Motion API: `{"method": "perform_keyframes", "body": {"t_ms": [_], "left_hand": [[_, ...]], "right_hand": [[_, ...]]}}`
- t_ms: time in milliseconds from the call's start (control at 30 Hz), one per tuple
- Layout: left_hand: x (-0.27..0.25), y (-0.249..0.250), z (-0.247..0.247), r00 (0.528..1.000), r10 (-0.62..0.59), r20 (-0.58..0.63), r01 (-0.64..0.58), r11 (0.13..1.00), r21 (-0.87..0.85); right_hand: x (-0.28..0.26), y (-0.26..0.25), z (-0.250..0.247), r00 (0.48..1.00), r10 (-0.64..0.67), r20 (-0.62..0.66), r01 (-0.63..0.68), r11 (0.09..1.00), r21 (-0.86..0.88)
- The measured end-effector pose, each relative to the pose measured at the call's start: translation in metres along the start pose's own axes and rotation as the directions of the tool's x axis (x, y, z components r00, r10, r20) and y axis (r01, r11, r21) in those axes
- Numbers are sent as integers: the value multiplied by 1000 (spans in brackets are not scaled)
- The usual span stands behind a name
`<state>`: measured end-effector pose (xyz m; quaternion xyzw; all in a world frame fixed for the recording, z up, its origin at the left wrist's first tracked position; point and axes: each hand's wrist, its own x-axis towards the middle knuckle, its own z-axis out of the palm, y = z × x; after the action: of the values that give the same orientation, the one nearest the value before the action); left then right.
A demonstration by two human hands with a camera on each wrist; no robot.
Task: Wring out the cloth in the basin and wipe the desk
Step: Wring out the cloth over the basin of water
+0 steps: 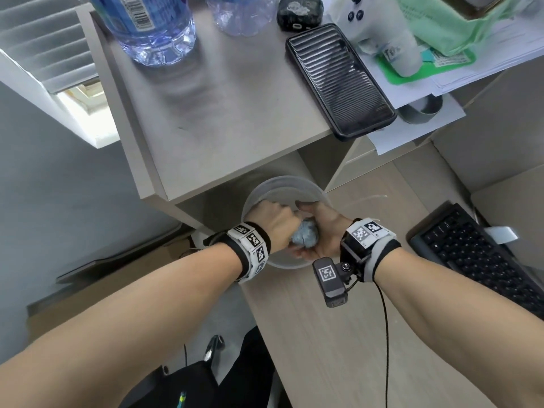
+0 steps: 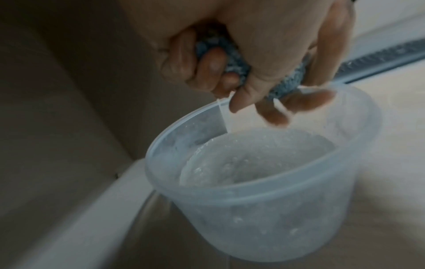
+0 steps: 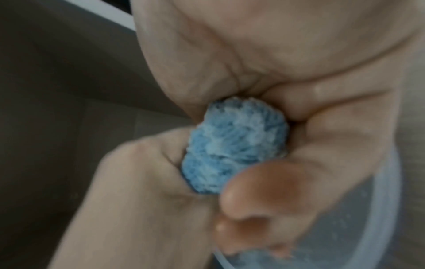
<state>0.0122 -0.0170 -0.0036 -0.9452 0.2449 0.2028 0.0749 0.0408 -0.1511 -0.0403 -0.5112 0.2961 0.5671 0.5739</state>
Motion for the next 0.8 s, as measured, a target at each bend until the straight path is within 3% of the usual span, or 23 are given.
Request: {"method": "perform_keyframes", "body": {"t_ms": [67,167,267,367,433,500,667,800], "left_hand": [[-1,6,-3,999,49,-15,-47,991,123],[-1,9,-7,1000,-3,-26,7,987,162],[-1,7,-8,993,-116,-37,118,992,48],[-3,6,-8,961,-276,-19,265,937,-227],[-3,6,-5,922,-381,67,370,819,-439],[1,6,0,886,-431,172,439,657,-612],[5,6,8,874,-393,284,397,243,-885],[0,7,14,891,-327,316,339,13,-941]], "right_hand": [[-4,1,4,999,41,-34,-43,997,-69],[-8,-3,12,983,48,-178,-86,973,-216],[-8,-12,23,940,-137,-313,35,949,-312],[-7,-16,29,855,-372,-362,238,901,-362],[-7,-17,29,805,-509,-304,319,805,-500],[-9,-21,30,758,-583,-292,290,702,-650],[-6,-27,31,651,-716,-253,241,511,-825],[-7,-24,29,580,-806,-115,272,325,-906]]}}
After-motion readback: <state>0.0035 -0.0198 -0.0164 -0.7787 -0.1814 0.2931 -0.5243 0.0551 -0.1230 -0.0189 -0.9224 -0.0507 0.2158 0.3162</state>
